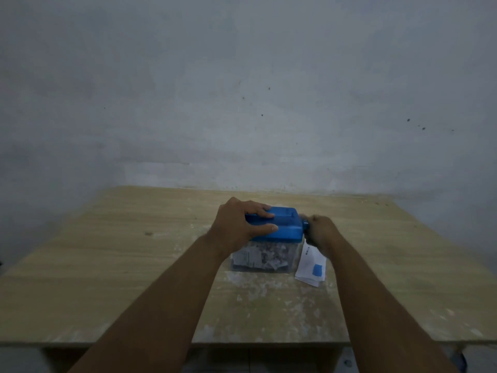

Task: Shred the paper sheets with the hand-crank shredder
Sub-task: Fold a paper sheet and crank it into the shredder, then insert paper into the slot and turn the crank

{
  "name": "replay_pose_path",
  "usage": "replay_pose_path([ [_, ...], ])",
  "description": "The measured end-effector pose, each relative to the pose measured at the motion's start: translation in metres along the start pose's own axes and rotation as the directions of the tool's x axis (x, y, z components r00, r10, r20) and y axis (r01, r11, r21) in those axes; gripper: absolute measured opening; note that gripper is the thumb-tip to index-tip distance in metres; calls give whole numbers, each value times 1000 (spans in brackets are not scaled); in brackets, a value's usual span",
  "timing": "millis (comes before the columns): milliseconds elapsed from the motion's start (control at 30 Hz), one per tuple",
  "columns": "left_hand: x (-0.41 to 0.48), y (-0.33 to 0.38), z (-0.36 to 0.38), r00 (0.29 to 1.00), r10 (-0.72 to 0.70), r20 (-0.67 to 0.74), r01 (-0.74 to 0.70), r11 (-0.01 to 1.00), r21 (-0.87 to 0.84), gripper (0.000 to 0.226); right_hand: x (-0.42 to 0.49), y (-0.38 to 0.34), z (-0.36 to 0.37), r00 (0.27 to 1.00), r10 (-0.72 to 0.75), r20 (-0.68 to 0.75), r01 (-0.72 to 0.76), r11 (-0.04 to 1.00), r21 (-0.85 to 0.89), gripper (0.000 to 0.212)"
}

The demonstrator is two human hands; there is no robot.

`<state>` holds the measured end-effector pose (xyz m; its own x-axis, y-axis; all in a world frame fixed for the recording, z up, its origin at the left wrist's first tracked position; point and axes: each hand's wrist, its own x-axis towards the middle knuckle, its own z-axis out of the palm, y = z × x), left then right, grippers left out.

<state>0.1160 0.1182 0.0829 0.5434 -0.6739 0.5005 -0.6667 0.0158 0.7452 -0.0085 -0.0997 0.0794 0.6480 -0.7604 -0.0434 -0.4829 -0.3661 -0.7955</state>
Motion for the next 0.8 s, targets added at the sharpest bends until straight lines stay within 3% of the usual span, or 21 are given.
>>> replay_pose_path([
  [133, -2, -7, 5, 998, 10, -55, -10, 1000, 2, 38, -25, 32, 22, 993, -9, -114, 11, 1000, 20, 38],
  [233, 0, -4, 1, 999, 7, -31, -6, 1000, 12, 40, -52, 45, 28, 971, -107, -212, 122, 991, 57, 46],
  [333, 1, -2, -5, 1000, -8, 8, 8, 1000, -23, 39, -63, 49, 26, 943, -232, -238, 244, 969, 23, 42],
  [400, 1, -1, -2, 1000, -22, 19, 22, 999, -26, 40, -67, 59, 21, 924, -300, -239, 310, 951, 5, 27],
  [467, 0, -7, 0, 999, 10, -44, -4, 991, 133, 48, -74, 75, 20, 919, -330, -215, 337, 942, -5, 10],
  [533, -4, -12, 4, 989, 96, -110, -45, 917, 396, 59, -81, 95, 18, 904, -365, -223, 350, 931, -102, 29],
  [600, -13, -10, 6, 963, 223, -150, -99, 813, 573, 54, -83, 103, 16, 902, -364, -233, 334, 929, -160, 31],
  [700, -37, 0, 14, 876, 466, -124, -255, 665, 702, 31, -80, 103, 19, 919, -351, -182, 307, 924, -229, 31],
  [800, -61, -1, 30, 831, 539, -138, -311, 656, 688, 19, -82, 99, 21, 920, -349, -180, 290, 913, -288, 29],
])
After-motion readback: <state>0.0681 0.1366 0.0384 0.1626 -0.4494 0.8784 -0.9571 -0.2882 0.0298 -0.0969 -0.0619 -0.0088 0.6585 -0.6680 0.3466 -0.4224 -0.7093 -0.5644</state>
